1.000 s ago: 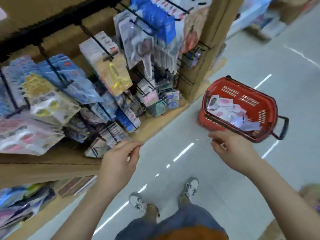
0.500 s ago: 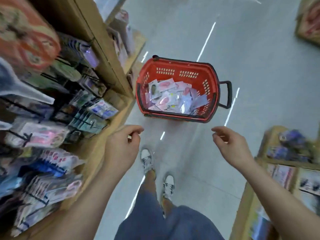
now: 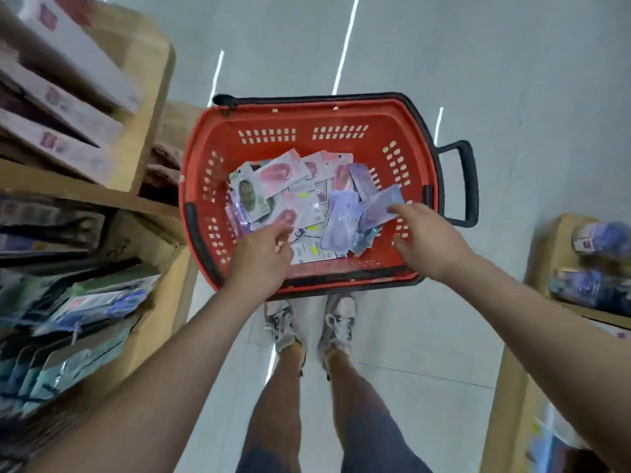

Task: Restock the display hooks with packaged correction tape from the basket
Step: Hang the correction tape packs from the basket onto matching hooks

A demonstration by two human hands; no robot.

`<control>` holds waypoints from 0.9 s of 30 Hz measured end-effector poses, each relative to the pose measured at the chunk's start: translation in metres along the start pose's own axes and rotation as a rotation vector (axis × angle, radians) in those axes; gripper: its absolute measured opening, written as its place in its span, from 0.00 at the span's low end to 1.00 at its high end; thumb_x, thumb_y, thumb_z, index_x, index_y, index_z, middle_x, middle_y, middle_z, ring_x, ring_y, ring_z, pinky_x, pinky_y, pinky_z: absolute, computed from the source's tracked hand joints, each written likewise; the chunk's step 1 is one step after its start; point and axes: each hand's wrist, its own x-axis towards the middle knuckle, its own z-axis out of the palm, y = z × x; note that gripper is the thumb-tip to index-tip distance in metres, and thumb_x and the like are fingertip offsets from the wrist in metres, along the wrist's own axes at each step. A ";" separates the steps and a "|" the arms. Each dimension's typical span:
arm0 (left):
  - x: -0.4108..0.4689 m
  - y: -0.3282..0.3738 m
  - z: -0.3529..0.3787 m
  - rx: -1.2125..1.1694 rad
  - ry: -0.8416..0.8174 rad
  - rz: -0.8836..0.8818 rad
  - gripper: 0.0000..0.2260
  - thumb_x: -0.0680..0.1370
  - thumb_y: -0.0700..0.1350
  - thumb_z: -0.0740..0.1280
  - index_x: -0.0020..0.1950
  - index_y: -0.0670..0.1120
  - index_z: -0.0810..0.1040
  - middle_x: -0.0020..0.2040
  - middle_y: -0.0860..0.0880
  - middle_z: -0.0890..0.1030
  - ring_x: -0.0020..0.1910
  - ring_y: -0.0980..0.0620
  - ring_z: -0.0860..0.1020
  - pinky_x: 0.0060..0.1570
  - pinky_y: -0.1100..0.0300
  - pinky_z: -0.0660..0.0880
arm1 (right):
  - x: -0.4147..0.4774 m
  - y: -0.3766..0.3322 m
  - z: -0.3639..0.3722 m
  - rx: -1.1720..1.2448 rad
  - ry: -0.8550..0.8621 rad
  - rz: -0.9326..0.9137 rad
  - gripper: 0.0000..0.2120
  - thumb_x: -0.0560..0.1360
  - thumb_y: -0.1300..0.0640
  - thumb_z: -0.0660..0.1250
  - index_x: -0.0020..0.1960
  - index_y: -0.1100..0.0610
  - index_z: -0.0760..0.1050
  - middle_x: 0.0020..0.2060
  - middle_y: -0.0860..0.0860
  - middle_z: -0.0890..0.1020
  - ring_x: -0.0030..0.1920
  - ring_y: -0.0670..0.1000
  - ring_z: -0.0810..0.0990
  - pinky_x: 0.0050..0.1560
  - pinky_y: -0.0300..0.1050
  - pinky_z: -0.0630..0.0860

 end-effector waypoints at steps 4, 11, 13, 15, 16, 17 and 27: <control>0.091 -0.012 0.072 0.085 -0.131 0.058 0.19 0.78 0.42 0.66 0.69 0.45 0.75 0.64 0.43 0.78 0.64 0.43 0.75 0.62 0.53 0.72 | 0.092 0.033 0.039 -0.245 -0.081 -0.076 0.29 0.76 0.58 0.65 0.76 0.60 0.62 0.68 0.63 0.71 0.68 0.64 0.68 0.66 0.57 0.69; 0.203 -0.025 0.205 0.068 -0.228 0.004 0.34 0.76 0.48 0.72 0.77 0.42 0.60 0.73 0.39 0.67 0.70 0.39 0.68 0.65 0.49 0.67 | 0.199 0.078 0.105 -0.663 -0.256 -0.090 0.41 0.78 0.45 0.65 0.79 0.60 0.45 0.70 0.63 0.68 0.69 0.63 0.68 0.67 0.57 0.67; 0.216 -0.025 0.223 0.032 -0.154 -0.036 0.38 0.74 0.48 0.75 0.77 0.44 0.59 0.73 0.39 0.65 0.70 0.38 0.68 0.64 0.48 0.69 | 0.211 0.083 0.118 -0.701 -0.266 -0.096 0.46 0.76 0.43 0.67 0.79 0.60 0.42 0.67 0.62 0.73 0.66 0.63 0.72 0.64 0.55 0.68; 0.225 -0.027 0.230 -0.001 -0.100 -0.078 0.39 0.71 0.48 0.77 0.76 0.44 0.60 0.71 0.39 0.67 0.69 0.39 0.68 0.64 0.48 0.70 | 0.220 0.084 0.127 -0.626 -0.289 -0.063 0.52 0.73 0.39 0.71 0.79 0.60 0.41 0.64 0.60 0.76 0.62 0.63 0.76 0.59 0.53 0.70; 0.229 -0.028 0.232 0.001 -0.089 -0.094 0.38 0.70 0.49 0.77 0.74 0.43 0.62 0.70 0.39 0.67 0.69 0.39 0.67 0.65 0.48 0.69 | 0.223 0.083 0.130 -0.570 -0.310 -0.032 0.54 0.71 0.39 0.73 0.78 0.60 0.40 0.62 0.60 0.77 0.58 0.62 0.77 0.54 0.52 0.70; 0.233 -0.029 0.233 0.034 -0.079 -0.098 0.37 0.69 0.51 0.78 0.73 0.43 0.65 0.69 0.39 0.68 0.68 0.40 0.67 0.66 0.48 0.68 | 0.227 0.082 0.132 -0.517 -0.331 0.000 0.57 0.69 0.40 0.74 0.78 0.60 0.38 0.60 0.60 0.77 0.56 0.62 0.78 0.50 0.51 0.70; 0.217 -0.029 0.161 -0.431 0.065 -0.147 0.12 0.74 0.46 0.74 0.49 0.55 0.72 0.43 0.61 0.74 0.41 0.60 0.75 0.43 0.60 0.71 | 0.221 0.082 0.110 -0.223 -0.208 0.105 0.16 0.71 0.52 0.71 0.57 0.53 0.72 0.47 0.54 0.81 0.47 0.59 0.79 0.41 0.47 0.72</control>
